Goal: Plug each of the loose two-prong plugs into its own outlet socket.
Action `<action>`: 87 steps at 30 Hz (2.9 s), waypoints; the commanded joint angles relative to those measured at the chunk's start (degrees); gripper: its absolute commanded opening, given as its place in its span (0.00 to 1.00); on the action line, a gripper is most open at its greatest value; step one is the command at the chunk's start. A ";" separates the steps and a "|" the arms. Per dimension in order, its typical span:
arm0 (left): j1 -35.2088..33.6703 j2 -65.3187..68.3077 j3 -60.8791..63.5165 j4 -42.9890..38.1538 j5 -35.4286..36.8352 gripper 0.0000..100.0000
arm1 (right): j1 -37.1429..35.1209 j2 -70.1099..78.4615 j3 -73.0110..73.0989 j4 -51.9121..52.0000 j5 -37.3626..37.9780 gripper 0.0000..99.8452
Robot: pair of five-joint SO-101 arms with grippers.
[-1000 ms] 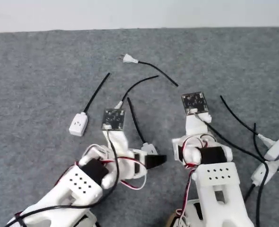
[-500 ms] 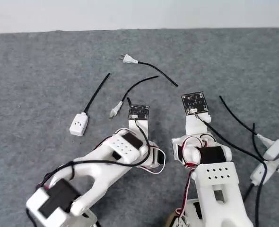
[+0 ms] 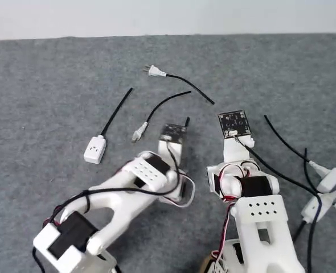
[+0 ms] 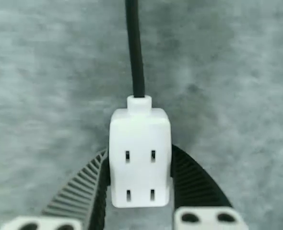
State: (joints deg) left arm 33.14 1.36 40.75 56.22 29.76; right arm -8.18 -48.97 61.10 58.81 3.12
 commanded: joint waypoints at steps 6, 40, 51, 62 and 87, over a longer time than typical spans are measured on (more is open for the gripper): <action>-11.52 0.00 -3.47 1.14 -1.85 0.03 | -1.63 -1.54 -0.53 -1.10 0.62 0.01; -21.10 -43.96 14.11 6.51 -9.76 0.27 | 7.25 20.09 -18.90 -3.56 1.58 0.01; -49.67 -43.96 24.84 -14.33 -16.09 0.27 | 5.23 68.53 -67.34 -9.80 31.47 0.01; -50.90 -43.87 29.14 -19.60 -20.48 0.27 | 2.68 106.15 -115.43 -0.92 51.25 0.01; -49.49 -43.87 30.73 -22.33 -22.59 0.27 | 1.54 128.66 -149.01 17.10 51.78 0.01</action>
State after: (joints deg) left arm -16.53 -41.45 71.69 35.56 7.87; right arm -6.33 84.04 -86.95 66.37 52.62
